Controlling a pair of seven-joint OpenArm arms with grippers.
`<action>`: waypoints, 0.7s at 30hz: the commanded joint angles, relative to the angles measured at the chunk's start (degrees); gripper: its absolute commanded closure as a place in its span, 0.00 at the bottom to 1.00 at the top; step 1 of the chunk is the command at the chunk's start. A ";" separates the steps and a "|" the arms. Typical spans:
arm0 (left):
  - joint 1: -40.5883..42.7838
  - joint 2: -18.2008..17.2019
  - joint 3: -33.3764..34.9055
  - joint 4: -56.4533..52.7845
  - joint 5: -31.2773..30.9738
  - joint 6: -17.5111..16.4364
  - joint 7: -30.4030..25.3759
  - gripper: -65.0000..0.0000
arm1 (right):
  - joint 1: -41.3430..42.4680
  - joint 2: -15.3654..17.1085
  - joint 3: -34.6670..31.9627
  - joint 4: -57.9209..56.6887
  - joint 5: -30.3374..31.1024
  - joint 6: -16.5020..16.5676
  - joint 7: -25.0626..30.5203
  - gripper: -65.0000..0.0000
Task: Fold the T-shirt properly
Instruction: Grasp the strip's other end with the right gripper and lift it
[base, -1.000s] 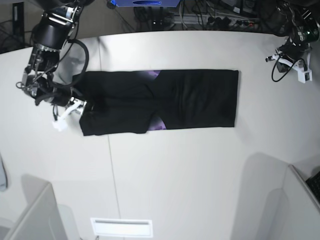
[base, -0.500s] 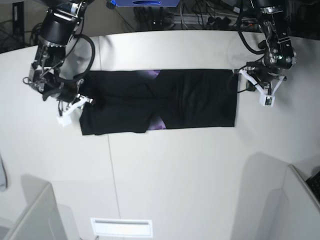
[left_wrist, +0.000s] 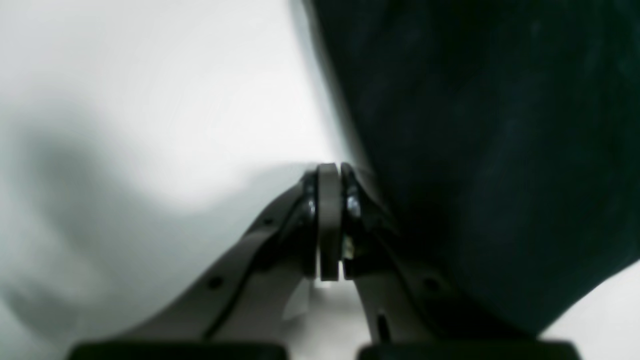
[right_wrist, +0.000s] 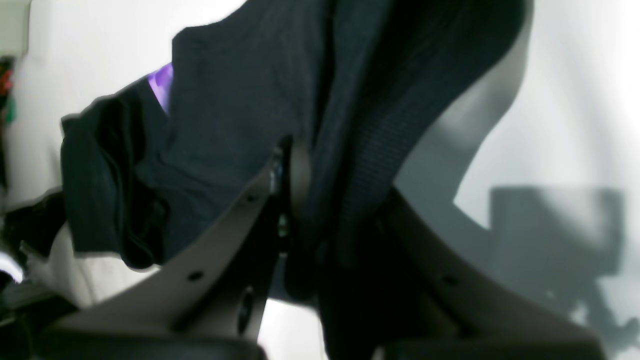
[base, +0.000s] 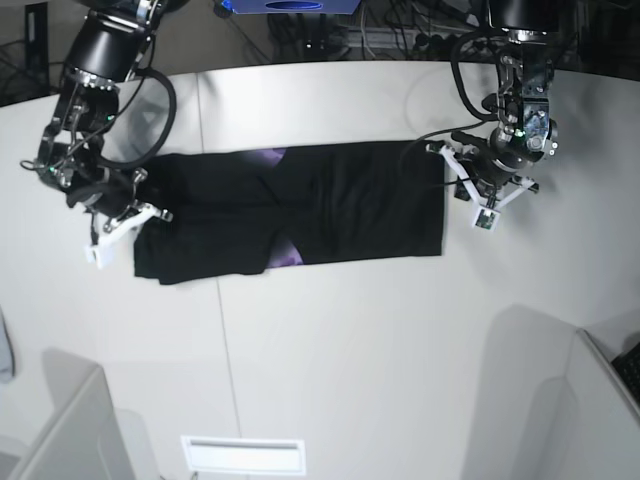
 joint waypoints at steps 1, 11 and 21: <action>0.14 0.44 2.28 0.24 -1.05 -1.56 3.87 1.00 | 0.30 0.51 -1.06 2.71 0.79 0.04 0.88 1.00; -3.29 0.71 7.47 1.47 -1.05 -1.29 4.14 1.00 | -4.01 0.43 -12.40 18.62 0.53 -7.34 1.23 1.00; -3.02 -1.31 8.26 1.47 -0.96 -1.29 4.14 1.00 | -4.62 -5.90 -17.15 22.66 0.18 -11.04 1.41 1.00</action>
